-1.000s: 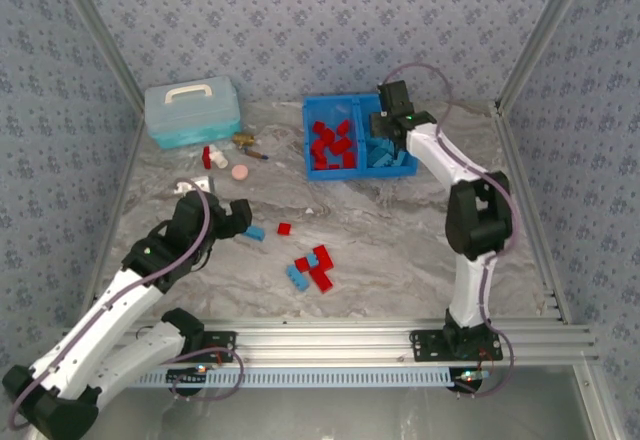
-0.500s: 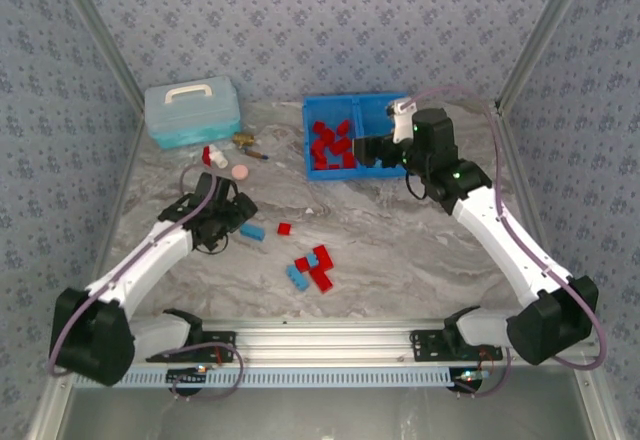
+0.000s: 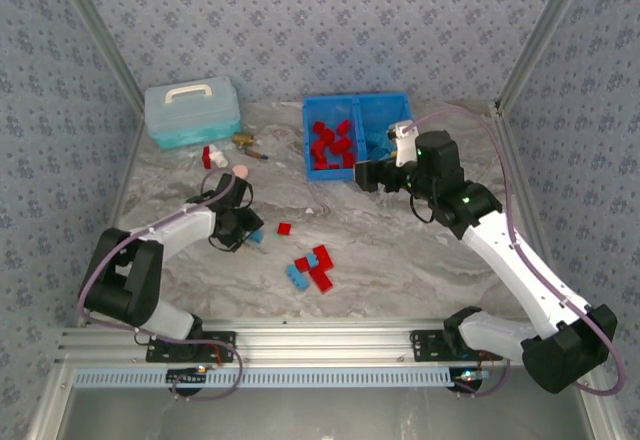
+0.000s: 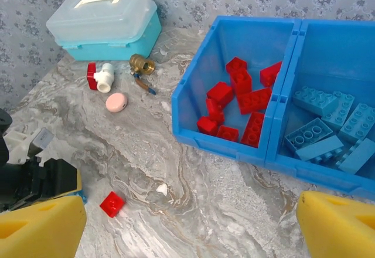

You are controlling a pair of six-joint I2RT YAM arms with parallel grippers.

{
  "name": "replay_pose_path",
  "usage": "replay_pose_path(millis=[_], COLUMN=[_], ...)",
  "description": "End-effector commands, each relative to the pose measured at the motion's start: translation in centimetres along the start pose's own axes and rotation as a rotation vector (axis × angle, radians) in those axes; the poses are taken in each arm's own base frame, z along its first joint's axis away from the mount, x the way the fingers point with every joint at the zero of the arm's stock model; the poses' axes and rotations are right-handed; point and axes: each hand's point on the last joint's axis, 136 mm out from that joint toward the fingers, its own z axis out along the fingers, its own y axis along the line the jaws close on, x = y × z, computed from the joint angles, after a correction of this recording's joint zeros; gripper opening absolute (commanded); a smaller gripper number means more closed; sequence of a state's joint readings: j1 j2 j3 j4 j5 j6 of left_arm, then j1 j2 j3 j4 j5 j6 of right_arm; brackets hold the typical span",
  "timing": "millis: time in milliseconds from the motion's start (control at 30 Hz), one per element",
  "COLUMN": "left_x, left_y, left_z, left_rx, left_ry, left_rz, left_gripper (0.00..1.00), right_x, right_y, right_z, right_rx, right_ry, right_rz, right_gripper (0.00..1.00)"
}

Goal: Sort the legos into containers by color

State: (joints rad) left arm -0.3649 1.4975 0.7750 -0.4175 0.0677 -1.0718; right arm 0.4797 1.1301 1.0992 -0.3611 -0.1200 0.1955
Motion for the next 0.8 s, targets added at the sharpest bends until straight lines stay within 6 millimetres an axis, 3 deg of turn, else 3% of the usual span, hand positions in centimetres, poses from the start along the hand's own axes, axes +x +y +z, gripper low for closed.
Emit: replay_pose_path(millis=[0, 167, 267, 433, 533, 667, 767], left_x=[0.1, 0.2, 0.2, 0.5, 1.0, 2.2, 2.7], left_y=[0.6, 0.2, -2.0, -10.4, -16.1, -24.6, -30.4], left_z=[0.8, 0.6, -1.5, -8.6, -11.5, -13.0, -11.3], left_rx=[-0.019, -0.002, 0.078, 0.249, 0.331, 0.438, 0.439], left_ry=[0.018, 0.027, 0.010, -0.156, -0.237, -0.289, -0.375], left_rz=[-0.006, 0.002, 0.026, 0.247, 0.371, 0.530, 0.674], left_gripper=[0.48, 0.22, 0.11, 0.09, 0.09, 0.06, 0.05], right_x=[1.3, 1.4, 0.8, -0.3, -0.4, 0.3, 1.3], right_y=[0.1, 0.8, 1.3, 0.8, -0.2, -1.9, -2.5], right_z=[0.1, -0.1, -0.9, -2.8, -4.1, -5.8, -6.8], right_rx=[0.003, 0.001, -0.005, 0.059, 0.115, 0.188, 0.215], right_ry=[0.031, 0.030, 0.004, -0.089, -0.158, -0.217, -0.217], right_rz=[0.037, 0.022, 0.024, 0.029, 0.064, 0.117, 0.138], right_gripper=[0.95, 0.95, 0.95, 0.95, 0.95, 0.95, 0.95])
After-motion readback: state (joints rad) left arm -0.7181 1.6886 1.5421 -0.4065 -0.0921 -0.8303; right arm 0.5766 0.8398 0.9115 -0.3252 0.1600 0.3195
